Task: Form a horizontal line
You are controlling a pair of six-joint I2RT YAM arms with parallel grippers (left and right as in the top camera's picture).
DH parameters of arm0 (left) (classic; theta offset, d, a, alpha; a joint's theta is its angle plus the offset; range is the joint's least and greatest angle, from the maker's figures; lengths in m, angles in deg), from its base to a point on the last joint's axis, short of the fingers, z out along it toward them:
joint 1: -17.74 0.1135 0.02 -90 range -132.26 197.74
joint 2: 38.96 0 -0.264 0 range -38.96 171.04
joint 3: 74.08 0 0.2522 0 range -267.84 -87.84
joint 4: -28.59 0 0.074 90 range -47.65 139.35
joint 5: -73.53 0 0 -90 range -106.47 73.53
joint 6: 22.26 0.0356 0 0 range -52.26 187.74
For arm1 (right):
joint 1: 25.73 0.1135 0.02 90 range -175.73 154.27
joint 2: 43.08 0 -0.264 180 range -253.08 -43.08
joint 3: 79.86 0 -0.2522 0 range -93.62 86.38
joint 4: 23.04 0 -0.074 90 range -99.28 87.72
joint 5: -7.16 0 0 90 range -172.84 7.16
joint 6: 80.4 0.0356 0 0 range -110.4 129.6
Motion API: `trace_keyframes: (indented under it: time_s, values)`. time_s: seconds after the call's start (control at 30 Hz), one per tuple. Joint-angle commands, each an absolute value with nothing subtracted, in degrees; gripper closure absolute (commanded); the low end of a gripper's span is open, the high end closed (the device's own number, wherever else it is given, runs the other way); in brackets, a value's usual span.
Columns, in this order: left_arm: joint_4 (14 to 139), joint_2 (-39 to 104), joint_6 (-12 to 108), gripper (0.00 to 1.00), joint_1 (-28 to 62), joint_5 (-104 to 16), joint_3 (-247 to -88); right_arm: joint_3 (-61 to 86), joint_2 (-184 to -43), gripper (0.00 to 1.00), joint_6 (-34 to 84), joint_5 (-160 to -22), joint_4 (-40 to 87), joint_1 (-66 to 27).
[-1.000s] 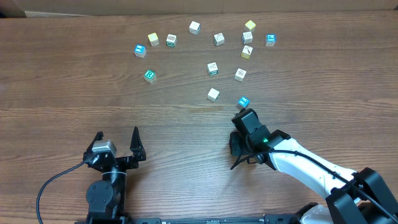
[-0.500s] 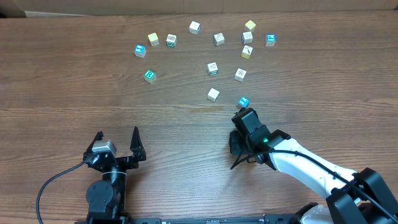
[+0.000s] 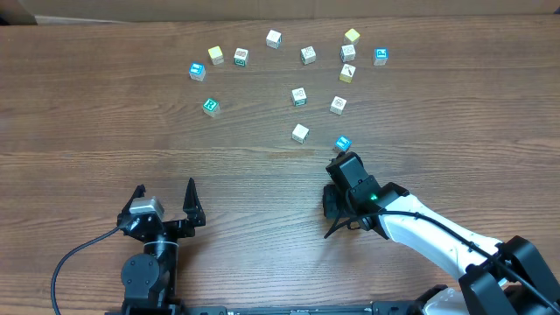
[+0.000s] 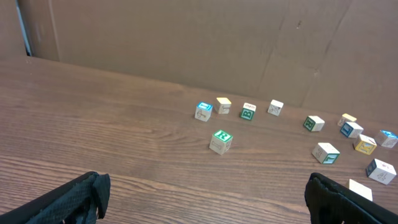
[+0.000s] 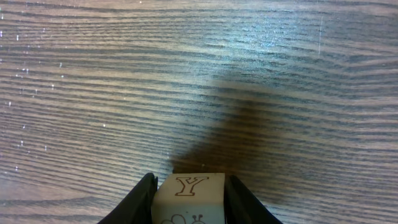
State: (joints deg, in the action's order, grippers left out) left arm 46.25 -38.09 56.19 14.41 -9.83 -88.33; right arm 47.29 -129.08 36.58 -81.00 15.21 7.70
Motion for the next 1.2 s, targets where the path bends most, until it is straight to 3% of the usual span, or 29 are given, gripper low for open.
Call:
trace_keyframes:
  time_s: [0.0, 0.87, 1.17]
  values:
    - [46.23, -38.64, 57.48, 0.00, 14.76, -10.32, -88.11, 47.55, -129.25, 0.69, 36.85, -81.26, 15.71, 8.03]
    - [46.23, -38.64, 57.46, 0.00, 14.76, -10.32, -88.11, 47.55, -129.25, 0.74, 38.11, -83.62, 17.99, 8.08]
    - [46.23, -38.64, 57.46, 0.00, 14.76, -10.32, -88.11, 47.55, -129.25, 0.65, 38.07, -83.60, 17.90, 8.08]
